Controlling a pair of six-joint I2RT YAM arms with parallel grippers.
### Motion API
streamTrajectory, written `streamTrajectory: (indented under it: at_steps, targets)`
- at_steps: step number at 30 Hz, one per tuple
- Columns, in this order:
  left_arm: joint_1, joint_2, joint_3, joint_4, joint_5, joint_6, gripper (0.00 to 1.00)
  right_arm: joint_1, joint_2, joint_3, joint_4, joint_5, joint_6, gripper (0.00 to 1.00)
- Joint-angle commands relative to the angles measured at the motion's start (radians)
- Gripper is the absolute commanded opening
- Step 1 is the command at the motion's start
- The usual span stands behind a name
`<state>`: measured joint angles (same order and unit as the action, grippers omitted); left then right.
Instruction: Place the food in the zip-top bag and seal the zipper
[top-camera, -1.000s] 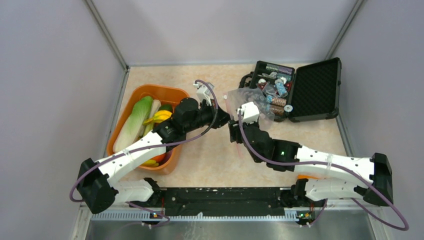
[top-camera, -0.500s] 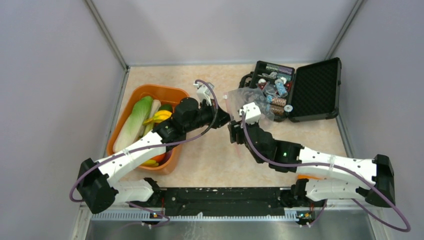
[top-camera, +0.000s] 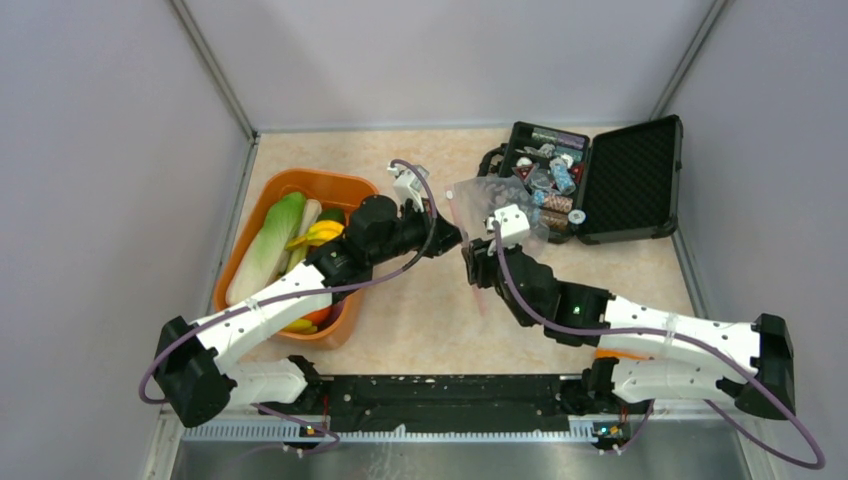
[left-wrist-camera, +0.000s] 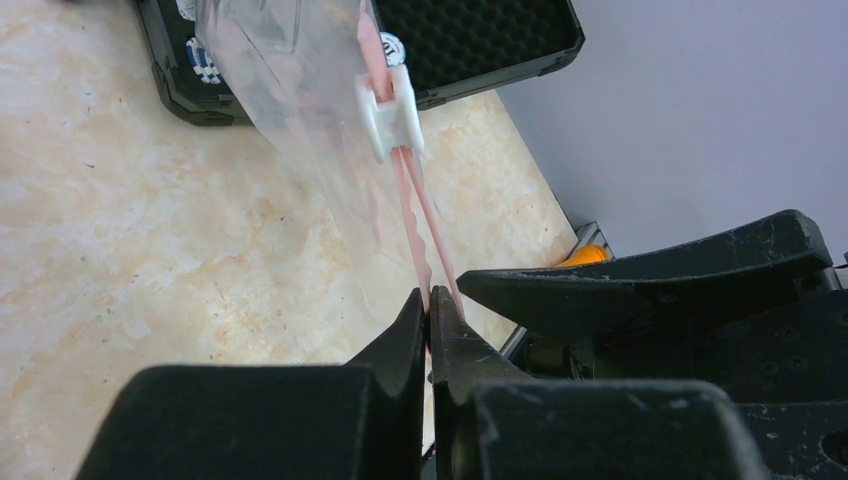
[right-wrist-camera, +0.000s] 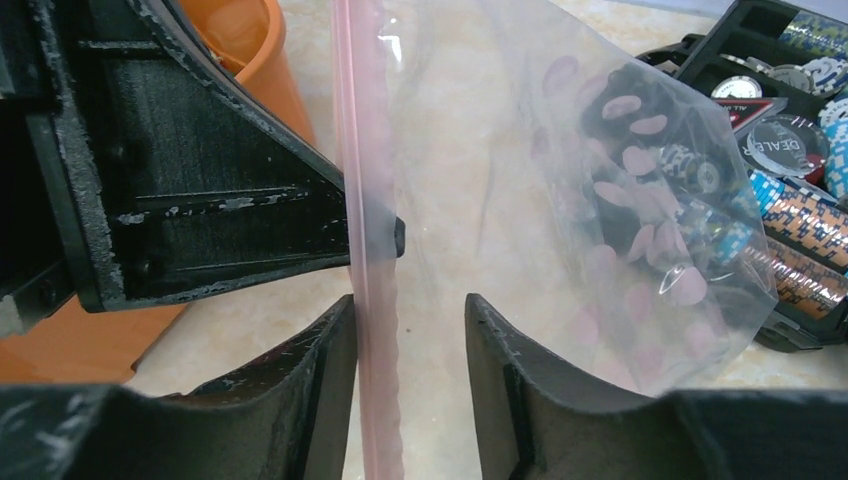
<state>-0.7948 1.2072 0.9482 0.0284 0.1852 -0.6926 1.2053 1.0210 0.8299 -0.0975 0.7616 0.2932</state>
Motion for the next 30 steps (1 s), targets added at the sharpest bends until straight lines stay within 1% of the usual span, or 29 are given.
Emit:
streamTrajectory:
  at_steps: [1,2,4,6,11,13,15,19,23,30]
  targets:
    - [-0.002,-0.005,0.037,0.009,0.004,0.016,0.0,-0.034,-0.017,-0.002,-0.01,-0.03,0.046,0.45]
    - [-0.001,-0.007,0.035,0.01,0.003,0.017,0.0,-0.037,-0.019,-0.002,-0.011,-0.039,0.054,0.47]
    - [-0.002,-0.006,0.035,0.009,0.003,0.017,0.0,-0.043,-0.03,-0.008,0.001,-0.064,0.064,0.54]
    - [-0.001,-0.006,0.034,0.008,0.005,0.016,0.0,-0.055,-0.044,-0.02,0.024,-0.095,0.072,0.56]
    - [-0.001,-0.009,0.034,0.011,0.006,0.017,0.0,-0.067,-0.045,-0.019,0.032,-0.102,0.086,0.54]
    - [-0.001,-0.009,0.034,0.011,0.006,0.016,0.0,-0.068,-0.036,-0.009,0.019,-0.095,0.091,0.5]
    - [-0.002,-0.007,0.034,0.01,0.006,0.019,0.0,-0.068,-0.033,-0.002,0.018,-0.104,0.092,0.49]
    - [-0.002,-0.006,0.032,0.011,0.008,0.019,0.0,-0.068,-0.027,0.008,0.006,-0.103,0.089,0.5]
    - [-0.002,-0.003,0.031,0.01,0.005,0.02,0.0,-0.068,-0.048,-0.009,0.053,-0.165,0.077,0.58]
    - [-0.001,-0.002,0.033,0.01,0.005,0.022,0.0,-0.069,-0.055,-0.009,0.029,-0.087,0.084,0.55]
